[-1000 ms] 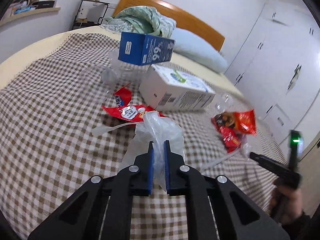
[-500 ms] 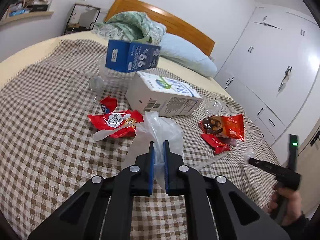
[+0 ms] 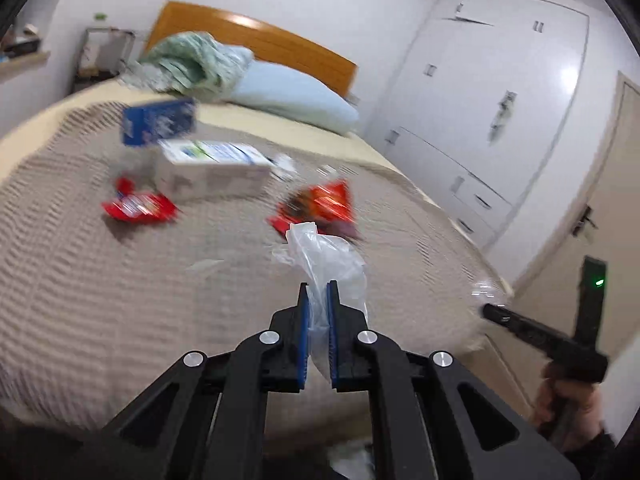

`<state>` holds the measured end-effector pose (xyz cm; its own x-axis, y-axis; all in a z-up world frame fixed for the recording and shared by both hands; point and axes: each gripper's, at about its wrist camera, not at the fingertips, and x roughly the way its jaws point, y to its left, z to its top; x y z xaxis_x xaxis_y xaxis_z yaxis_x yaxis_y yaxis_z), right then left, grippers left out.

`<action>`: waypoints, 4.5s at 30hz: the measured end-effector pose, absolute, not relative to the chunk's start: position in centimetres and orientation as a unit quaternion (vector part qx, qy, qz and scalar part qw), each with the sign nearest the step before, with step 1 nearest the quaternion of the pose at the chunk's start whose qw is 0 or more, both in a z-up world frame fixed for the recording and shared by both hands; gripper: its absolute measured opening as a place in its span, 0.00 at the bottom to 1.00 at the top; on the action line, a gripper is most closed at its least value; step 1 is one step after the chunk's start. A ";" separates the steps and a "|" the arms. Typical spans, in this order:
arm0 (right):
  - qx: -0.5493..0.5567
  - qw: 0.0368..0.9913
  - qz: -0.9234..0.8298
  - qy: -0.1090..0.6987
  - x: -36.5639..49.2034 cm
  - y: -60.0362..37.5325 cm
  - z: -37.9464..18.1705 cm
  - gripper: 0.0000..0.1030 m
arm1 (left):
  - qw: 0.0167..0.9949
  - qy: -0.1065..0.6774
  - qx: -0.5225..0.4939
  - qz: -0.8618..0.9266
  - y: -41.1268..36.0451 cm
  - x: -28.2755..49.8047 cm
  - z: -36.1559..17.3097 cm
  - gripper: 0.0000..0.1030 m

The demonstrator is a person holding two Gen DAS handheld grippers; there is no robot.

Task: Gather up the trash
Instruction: 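Grasp a crumpled clear plastic wrap with the right tool, then carry both plastic pieces into the bin while both tools open to release, then raise both tools from the bin back toward the trash on the bed, then grasp a small red snack packet with the left tool while the right tool grasps a clear straw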

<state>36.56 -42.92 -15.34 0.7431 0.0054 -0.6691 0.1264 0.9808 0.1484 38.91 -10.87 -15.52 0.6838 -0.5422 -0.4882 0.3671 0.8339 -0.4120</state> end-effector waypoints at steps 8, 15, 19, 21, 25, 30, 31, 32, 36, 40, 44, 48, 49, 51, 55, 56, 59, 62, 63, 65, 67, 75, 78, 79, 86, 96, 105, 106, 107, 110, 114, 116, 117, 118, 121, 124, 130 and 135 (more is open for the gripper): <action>0.116 0.917 -0.058 0.377 28.4 -46.9 -19.2 0.20 | 0.857 0.408 0.036 -0.312 -22.2 33.9 -17.8 0.05; 0.146 0.871 -0.100 0.458 22.5 -49.9 -27.3 0.20 | 0.737 0.543 0.151 -0.373 -31.9 35.0 -26.0 0.05; 0.186 0.834 -0.119 0.506 19.6 -51.4 -32.7 0.20 | 0.670 0.604 0.188 -0.388 -36.9 34.1 -31.7 0.05; 0.196 0.821 -0.121 0.522 18.6 -51.7 -34.4 0.20 | 0.647 0.626 0.197 -0.388 -38.7 33.6 -34.0 0.05; 0.216 0.803 -0.127 0.542 17.3 -52.4 -37.1 0.20 | 0.591 0.680 0.208 -0.382 -42.4 32.2 -39.3 0.05; 0.236 0.785 -0.130 0.557 17.0 -53.0 -39.6 0.20 | 0.540 0.710 0.237 -0.384 -44.8 29.8 -44.0 0.05; 0.241 0.782 -0.129 0.560 17.0 -53.0 -40.0 0.20 | 0.530 0.717 0.244 -0.382 -45.0 29.4 -44.8 0.05; 0.245 0.780 -0.129 0.562 16.8 -53.0 -40.5 0.20 | 0.521 0.725 0.251 -0.375 -45.0 28.9 -45.9 0.05; 0.255 0.771 -0.128 0.569 16.4 -53.1 -41.8 0.20 | 0.524 0.729 0.254 -0.360 -45.0 29.1 -47.3 0.17; 0.256 0.768 -0.123 0.574 16.2 -53.2 -42.5 0.20 | 0.547 0.718 0.247 -0.352 -45.4 29.4 -46.8 0.67; 0.253 0.765 -0.119 0.580 16.7 -53.1 -42.9 0.20 | 0.564 0.715 0.240 -0.337 -44.9 30.6 -45.6 0.67; 0.247 0.766 -0.111 0.583 17.8 -53.1 -43.4 0.20 | 0.594 0.709 0.211 -0.318 -43.6 32.5 -43.5 0.67; 0.243 0.768 -0.107 0.584 18.3 -53.1 -43.5 0.21 | 0.600 0.708 0.200 -0.316 -43.2 32.9 -42.8 0.67; 0.238 0.769 -0.097 0.585 19.2 -53.0 -43.7 0.21 | 0.614 0.696 0.196 -0.316 -42.7 33.2 -41.5 0.67; 0.234 0.763 -0.070 0.599 22.1 -52.8 -45.4 0.24 | 0.640 0.671 0.187 -0.325 -41.5 33.2 -39.4 0.67; 0.233 0.760 -0.063 0.604 23.0 -52.7 -45.9 0.27 | 0.643 0.668 0.183 -0.327 -41.3 33.2 -39.1 0.67; 0.239 0.755 -0.063 0.608 25.4 -53.0 -47.4 0.60 | 0.651 0.664 0.182 -0.321 -40.9 33.6 -38.6 0.67; 0.250 0.754 -0.092 0.600 26.3 -54.1 -47.9 0.60 | 0.655 0.667 0.179 -0.307 -40.7 34.1 -38.8 0.67; 0.257 0.754 -0.098 0.597 26.3 -54.5 -47.7 0.60 | 0.656 0.667 0.178 -0.304 -40.7 34.3 -38.8 0.67; 0.267 0.759 -0.109 0.584 25.6 -55.3 -47.0 0.60 | 0.655 0.668 0.177 -0.305 -40.6 34.4 -38.8 0.67; 0.262 0.761 -0.121 0.582 24.5 -55.8 -46.4 0.60 | 0.654 0.668 0.180 -0.307 -40.7 34.3 -38.8 0.67; 0.270 0.750 -0.145 0.586 20.2 -56.6 -45.1 0.60 | 0.644 0.677 0.183 -0.307 -40.8 34.1 -39.3 0.67; 0.267 0.746 -0.154 0.590 19.2 -56.5 -44.6 0.60 | 0.644 0.675 0.191 -0.306 -41.0 33.9 -39.5 0.67; 0.259 0.745 -0.159 0.594 19.0 -56.3 -44.4 0.60 | 0.643 0.672 0.194 -0.312 -41.1 33.7 -39.3 0.67; 0.225 0.760 -0.177 0.584 19.1 -55.5 -40.6 0.60 | 0.700 0.574 0.161 -0.393 -41.0 33.2 -32.3 0.67; 0.145 0.843 -0.146 0.497 27.4 -50.5 -28.6 0.60 | 0.815 0.415 0.060 -0.401 -27.6 39.2 -18.1 0.79; 0.084 0.891 -0.032 0.444 40.0 -39.1 -21.5 0.60 | 0.896 0.391 -0.111 -0.178 -7.7 48.5 -17.5 0.81; 0.081 0.893 -0.023 0.441 40.8 -38.2 -21.2 0.60 | 0.893 0.395 -0.143 -0.161 -5.7 49.5 -18.1 0.81; 0.075 0.896 -0.009 0.437 41.8 -36.9 -20.8 0.60 | 0.887 0.400 -0.186 -0.134 -3.2 50.9 -18.7 0.81; 0.052 0.900 0.021 0.431 44.1 -33.7 -20.0 0.60 | 0.873 0.408 -0.262 -0.043 2.6 54.3 -20.7 0.81; 0.057 0.901 0.055 0.427 46.1 -30.6 -19.5 0.60 | 0.859 0.421 -0.289 -0.028 5.8 59.1 -22.1 0.74; 0.063 0.897 0.069 0.432 47.0 -29.3 -19.6 0.60 | 0.845 0.432 -0.315 -0.026 6.8 61.8 -23.0 0.66; 0.063 0.895 0.075 0.435 47.4 -28.8 -19.8 0.60 | 0.841 0.435 -0.322 -0.017 6.9 62.6 -23.4 0.60; 0.060 0.893 0.079 0.439 47.8 -28.1 -20.0 0.60 | 0.840 0.435 -0.325 -0.015 7.0 63.5 -23.7 0.56; 0.058 0.887 0.077 0.451 49.2 -26.7 -20.9 0.61 | 0.840 0.439 -0.318 -0.019 6.2 65.0 -24.7 0.41; 0.081 0.882 0.077 0.459 50.5 -25.9 -21.8 0.63 | 0.838 0.452 -0.302 -0.046 4.4 65.3 -25.2 0.07; 0.155 0.873 0.056 0.460 53.7 -23.1 -24.0 0.63 | 0.887 0.349 -0.281 -0.112 2.8 62.9 -20.5 0.00; 0.162 0.889 -0.033 0.428 56.1 -21.1 -23.4 0.65 | 0.913 0.271 -0.282 -0.118 4.1 61.1 -18.7 0.00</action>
<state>56.15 -21.09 -23.39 0.6320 0.0800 -0.7708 0.1965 0.9456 0.2592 61.13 4.09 -18.68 0.8254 -0.3686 -0.4277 0.0628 0.8128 -0.5792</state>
